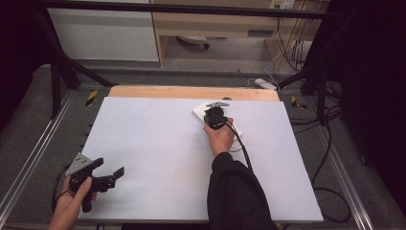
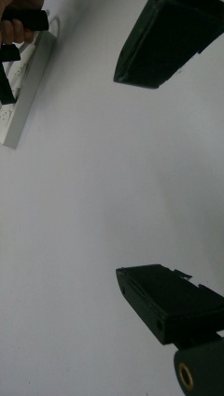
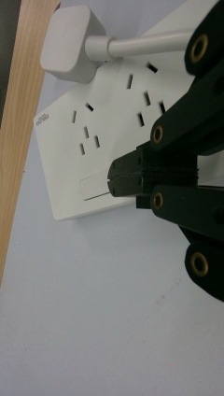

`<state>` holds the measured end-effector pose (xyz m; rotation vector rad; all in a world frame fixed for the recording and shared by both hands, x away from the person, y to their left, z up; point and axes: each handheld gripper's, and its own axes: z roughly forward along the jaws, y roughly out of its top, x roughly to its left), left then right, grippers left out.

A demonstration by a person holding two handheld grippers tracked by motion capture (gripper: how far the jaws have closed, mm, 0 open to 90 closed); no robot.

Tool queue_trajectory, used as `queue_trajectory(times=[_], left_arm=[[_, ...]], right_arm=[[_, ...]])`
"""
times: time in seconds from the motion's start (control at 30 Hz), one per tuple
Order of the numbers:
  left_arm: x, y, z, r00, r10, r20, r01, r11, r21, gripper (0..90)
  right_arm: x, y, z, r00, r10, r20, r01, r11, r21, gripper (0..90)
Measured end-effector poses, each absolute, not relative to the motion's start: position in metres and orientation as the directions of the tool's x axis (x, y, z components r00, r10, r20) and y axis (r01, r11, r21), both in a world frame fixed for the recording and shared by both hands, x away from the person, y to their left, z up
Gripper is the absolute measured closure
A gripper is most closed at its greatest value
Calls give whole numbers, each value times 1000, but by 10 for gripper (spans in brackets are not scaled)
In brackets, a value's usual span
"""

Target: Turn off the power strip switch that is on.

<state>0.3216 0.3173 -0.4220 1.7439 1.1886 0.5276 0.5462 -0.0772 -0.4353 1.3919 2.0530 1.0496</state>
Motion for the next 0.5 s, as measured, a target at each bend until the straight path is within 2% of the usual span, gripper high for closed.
queue_trajectory(times=[0.5], left_arm=[[322,318,-422,439,887,-142,487,-102,868,64]], right_arm=[[541,-85,-427,-395,917,61,563,189,805,900]])
